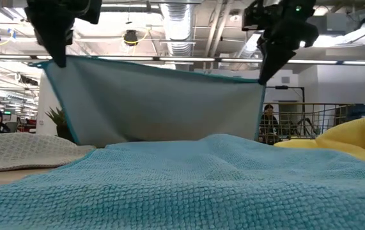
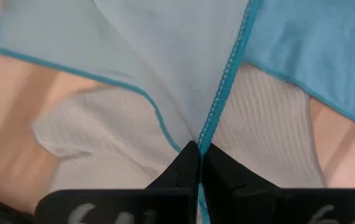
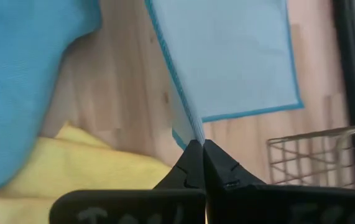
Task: Fold microfiber towels
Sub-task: Fold the light blue microfiber cloth
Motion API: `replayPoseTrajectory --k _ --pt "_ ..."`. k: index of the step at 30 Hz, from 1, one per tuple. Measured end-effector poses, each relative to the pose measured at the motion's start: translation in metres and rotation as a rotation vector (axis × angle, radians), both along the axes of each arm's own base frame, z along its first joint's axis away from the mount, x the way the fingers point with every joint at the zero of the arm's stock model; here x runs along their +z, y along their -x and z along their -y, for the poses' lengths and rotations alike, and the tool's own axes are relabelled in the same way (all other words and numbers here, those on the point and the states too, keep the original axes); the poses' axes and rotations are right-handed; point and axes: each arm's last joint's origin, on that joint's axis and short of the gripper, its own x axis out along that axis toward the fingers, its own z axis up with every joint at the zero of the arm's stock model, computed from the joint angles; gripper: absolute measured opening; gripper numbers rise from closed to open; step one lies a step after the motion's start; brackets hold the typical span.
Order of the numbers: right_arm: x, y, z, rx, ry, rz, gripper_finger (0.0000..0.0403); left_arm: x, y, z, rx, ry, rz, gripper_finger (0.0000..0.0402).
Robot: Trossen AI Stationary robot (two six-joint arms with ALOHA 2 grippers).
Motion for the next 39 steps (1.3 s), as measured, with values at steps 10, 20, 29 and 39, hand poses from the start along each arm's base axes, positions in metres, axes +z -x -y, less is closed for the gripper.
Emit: replayPoseTrajectory --k 10,20,29,39 --pt "0.000 -0.002 0.006 0.004 -0.004 0.015 0.0002 -0.005 -0.004 -0.001 -0.020 -0.034 0.037 0.0000" --pt "0.000 -0.001 0.043 -0.036 0.034 -0.013 0.0002 -0.004 -0.011 -0.022 0.004 -0.080 0.070 0.0000" --pt "0.002 -0.001 0.077 -0.040 0.008 0.014 0.0002 -0.004 -0.012 -0.052 0.087 -0.120 0.054 0.0000" --pt "0.003 0.004 0.103 -0.084 -0.020 0.050 0.0002 -0.004 -0.010 -0.072 0.151 -0.044 0.050 0.0000"
